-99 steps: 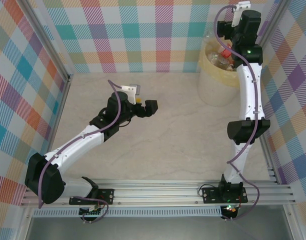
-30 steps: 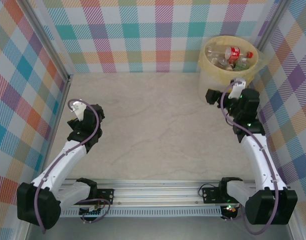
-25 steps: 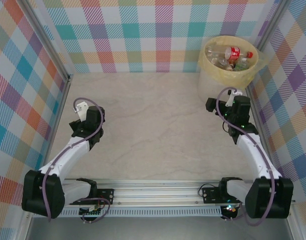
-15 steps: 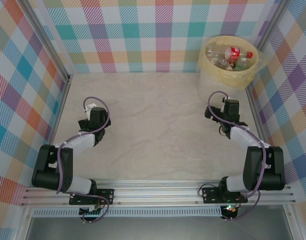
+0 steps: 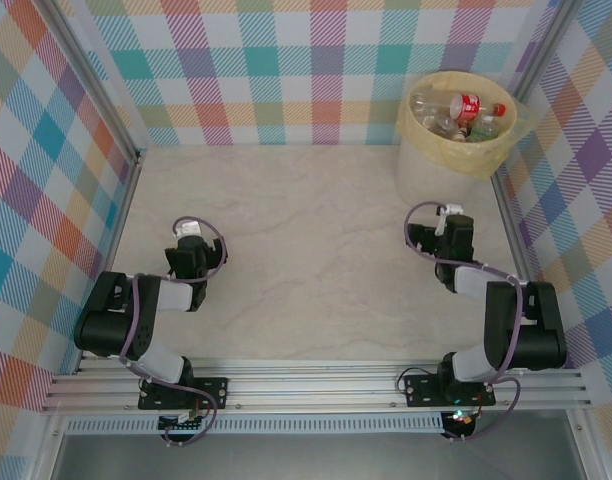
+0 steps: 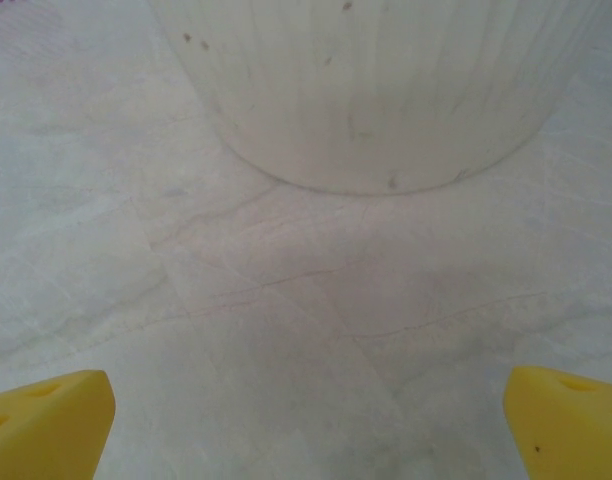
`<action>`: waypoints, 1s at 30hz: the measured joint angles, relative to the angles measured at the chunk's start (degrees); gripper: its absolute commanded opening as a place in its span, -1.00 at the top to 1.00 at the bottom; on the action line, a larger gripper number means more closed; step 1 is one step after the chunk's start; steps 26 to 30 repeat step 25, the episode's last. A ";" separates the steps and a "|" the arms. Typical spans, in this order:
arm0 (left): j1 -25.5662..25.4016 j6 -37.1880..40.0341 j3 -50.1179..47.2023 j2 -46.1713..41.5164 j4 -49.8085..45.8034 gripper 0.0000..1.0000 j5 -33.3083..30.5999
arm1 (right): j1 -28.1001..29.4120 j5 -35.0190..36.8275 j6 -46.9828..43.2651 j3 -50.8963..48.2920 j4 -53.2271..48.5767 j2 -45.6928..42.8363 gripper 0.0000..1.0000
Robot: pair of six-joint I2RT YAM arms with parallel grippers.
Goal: Put the plastic bottles in the bin
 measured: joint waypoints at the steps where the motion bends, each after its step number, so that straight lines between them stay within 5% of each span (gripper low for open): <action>1: 0.00 0.15 0.00 0.00 1.01 -1.00 0.02 | 0.00 -0.68 -0.39 -1.95 3.06 0.15 -0.99; 6: 0.00 0.37 0.00 0.00 3.19 -1.00 0.04 | 0.00 -5.22 -2.95 -10.10 17.70 3.65 -0.99; 30: 0.00 0.37 0.00 0.00 3.82 -1.00 0.04 | 0.02 -6.73 -4.07 -6.49 18.95 4.94 -0.99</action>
